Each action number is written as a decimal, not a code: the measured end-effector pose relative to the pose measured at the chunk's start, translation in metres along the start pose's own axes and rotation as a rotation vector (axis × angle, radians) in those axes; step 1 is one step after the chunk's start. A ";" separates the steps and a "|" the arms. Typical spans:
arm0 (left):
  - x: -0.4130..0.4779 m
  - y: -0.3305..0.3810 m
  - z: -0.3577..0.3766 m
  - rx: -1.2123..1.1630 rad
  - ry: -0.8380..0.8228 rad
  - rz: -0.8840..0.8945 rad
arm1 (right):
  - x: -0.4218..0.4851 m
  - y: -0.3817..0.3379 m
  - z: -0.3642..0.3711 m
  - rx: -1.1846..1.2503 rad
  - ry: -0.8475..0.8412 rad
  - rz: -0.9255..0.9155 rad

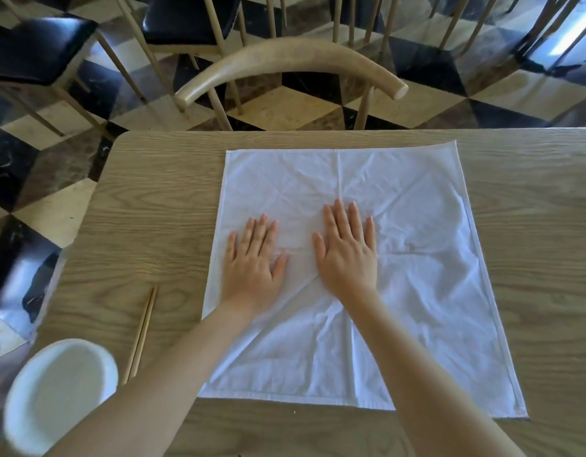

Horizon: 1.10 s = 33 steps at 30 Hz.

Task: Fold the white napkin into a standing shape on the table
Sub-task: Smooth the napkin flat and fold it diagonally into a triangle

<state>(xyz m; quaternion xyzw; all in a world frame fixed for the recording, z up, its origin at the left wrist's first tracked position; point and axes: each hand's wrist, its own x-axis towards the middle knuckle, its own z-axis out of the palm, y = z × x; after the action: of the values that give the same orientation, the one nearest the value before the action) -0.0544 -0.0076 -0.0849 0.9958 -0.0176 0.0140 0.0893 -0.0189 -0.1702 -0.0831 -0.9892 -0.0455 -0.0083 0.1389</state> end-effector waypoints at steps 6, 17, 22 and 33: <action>-0.040 -0.027 -0.006 0.101 -0.009 -0.026 | -0.029 0.056 -0.016 -0.069 -0.025 0.058; -0.067 0.005 -0.010 0.019 -0.118 0.024 | -0.055 0.090 -0.045 -0.060 -0.113 0.292; -0.082 0.019 -0.001 -0.009 -0.031 0.087 | -0.083 -0.018 -0.010 0.027 -0.149 -0.084; -0.122 -0.017 -0.006 0.049 -0.073 0.096 | -0.145 0.055 -0.022 -0.124 -0.071 0.038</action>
<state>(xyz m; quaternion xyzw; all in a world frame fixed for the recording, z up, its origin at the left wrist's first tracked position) -0.1761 0.0139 -0.0853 0.9955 -0.0682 -0.0176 0.0634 -0.1588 -0.2421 -0.0808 -0.9963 -0.0312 0.0268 0.0760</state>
